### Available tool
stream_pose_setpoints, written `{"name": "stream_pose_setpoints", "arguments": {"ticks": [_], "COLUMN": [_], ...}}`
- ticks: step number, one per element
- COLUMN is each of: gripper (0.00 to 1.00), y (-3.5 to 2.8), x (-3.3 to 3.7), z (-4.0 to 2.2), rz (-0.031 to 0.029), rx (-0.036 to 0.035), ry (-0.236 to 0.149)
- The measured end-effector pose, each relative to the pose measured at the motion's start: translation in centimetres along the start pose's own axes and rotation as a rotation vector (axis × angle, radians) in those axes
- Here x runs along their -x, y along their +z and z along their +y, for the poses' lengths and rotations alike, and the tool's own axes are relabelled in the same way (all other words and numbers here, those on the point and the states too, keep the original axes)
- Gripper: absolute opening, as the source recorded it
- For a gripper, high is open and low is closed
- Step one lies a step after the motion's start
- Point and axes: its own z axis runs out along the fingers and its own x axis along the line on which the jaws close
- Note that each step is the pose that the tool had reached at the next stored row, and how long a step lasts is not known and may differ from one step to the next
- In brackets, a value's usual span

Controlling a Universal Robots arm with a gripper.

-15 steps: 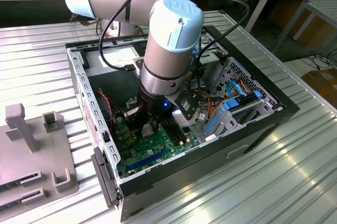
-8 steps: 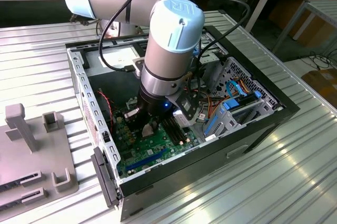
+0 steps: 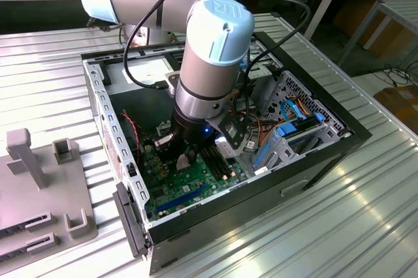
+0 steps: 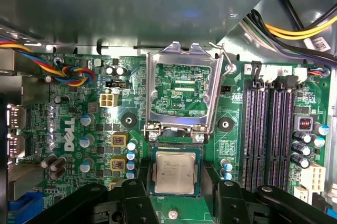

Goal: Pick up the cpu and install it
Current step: 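Place the cpu into insertion slot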

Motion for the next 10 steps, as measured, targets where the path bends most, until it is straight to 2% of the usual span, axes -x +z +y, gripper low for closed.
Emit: {"name": "stream_pose_setpoints", "arguments": {"ticks": [2,10], "gripper": [0.51,0.51], "y": [-0.09,-1.13], "x": [0.04,0.01], "z": [0.01,0.01], "rz": [-0.0002,0.0012], "rx": [0.0004,0.0004], "ry": [0.017,0.017]}}
